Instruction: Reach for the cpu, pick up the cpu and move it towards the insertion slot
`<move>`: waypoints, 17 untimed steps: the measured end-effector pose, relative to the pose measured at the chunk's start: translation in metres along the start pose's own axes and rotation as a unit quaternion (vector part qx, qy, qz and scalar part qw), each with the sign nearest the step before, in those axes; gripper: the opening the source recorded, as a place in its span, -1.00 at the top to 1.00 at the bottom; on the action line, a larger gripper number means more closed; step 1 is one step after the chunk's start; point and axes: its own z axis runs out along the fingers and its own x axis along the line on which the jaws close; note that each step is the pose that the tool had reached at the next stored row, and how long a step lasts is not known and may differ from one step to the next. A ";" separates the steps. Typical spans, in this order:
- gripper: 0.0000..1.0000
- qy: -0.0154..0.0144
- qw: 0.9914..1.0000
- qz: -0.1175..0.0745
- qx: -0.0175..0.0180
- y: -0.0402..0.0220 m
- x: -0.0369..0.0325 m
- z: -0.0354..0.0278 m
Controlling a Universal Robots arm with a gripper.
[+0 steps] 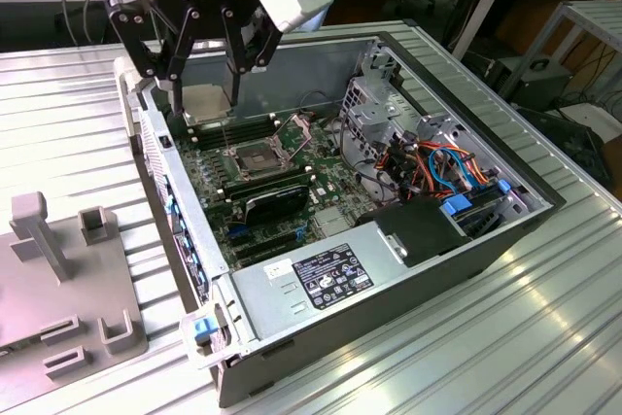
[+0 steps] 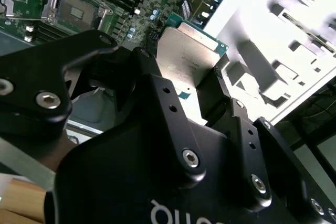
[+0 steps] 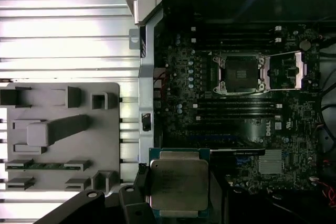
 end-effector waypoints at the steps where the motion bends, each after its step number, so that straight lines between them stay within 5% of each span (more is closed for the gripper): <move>1: -0.09 0.000 1.000 0.000 0.000 0.0023 -0.0032 0.0001; 5: -0.09 0.000 1.000 0.000 0.000 0.0080 -0.0109 0.0001; 9: -0.09 0.000 1.000 0.000 0.000 0.0200 -0.0254 0.0000; 17: -0.09 0.000 1.000 0.000 0.000 0.0301 -0.0390 -0.0001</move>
